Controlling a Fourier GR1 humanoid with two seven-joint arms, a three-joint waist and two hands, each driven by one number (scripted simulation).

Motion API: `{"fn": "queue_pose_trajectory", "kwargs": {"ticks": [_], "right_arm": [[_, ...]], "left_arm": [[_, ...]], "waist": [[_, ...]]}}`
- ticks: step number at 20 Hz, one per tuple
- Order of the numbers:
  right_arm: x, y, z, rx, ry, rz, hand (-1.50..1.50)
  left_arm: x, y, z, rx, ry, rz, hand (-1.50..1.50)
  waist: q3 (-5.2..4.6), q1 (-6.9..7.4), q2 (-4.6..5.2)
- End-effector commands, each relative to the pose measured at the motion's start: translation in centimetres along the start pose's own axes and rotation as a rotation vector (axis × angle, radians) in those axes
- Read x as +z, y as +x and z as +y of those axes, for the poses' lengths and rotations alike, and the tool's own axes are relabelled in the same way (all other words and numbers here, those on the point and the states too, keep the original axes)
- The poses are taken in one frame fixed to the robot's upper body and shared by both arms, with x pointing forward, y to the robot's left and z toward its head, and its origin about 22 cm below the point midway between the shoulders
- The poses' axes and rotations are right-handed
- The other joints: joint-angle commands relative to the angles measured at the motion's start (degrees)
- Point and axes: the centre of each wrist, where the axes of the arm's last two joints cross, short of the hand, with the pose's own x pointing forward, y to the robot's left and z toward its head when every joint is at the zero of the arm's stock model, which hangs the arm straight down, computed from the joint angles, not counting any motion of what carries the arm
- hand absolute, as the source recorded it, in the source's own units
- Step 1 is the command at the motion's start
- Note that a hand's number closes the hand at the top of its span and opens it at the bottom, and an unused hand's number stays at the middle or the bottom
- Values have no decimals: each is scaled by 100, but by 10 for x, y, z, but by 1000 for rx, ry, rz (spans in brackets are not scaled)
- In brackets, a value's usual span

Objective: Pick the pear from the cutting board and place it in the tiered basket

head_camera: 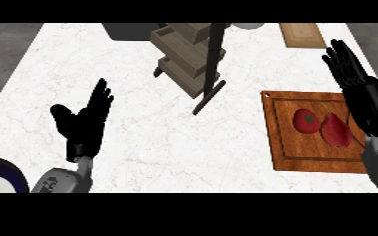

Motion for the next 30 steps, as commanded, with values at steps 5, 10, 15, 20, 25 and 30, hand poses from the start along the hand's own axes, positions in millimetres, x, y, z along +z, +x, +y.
{"fn": "queue_pose_trajectory", "kwargs": {"ticks": [5,10,15,20,25,30], "right_arm": [[9,8,24,-73,-1,-200,150],[53,-66,-5,106,-624,283,-150],[40,-55,-9,315,-607,147,-150],[56,-20,-50,687,-499,283,-150],[53,13,-59,928,-212,524,-150],[44,37,-33,954,77,754,-150]], "left_arm": [[9,24,45,-130,-95,-78,0],[-1,24,42,-107,-106,-64,0],[-3,15,75,-109,-152,-55,0],[5,17,74,-100,-139,-43,0],[1,13,72,-110,-135,-44,0],[0,24,75,-133,-145,-53,0]], "waist": [[56,-48,-19],[54,-172,40],[51,-51,2],[23,-82,-30],[3,-88,-11],[23,-27,-20]]}}
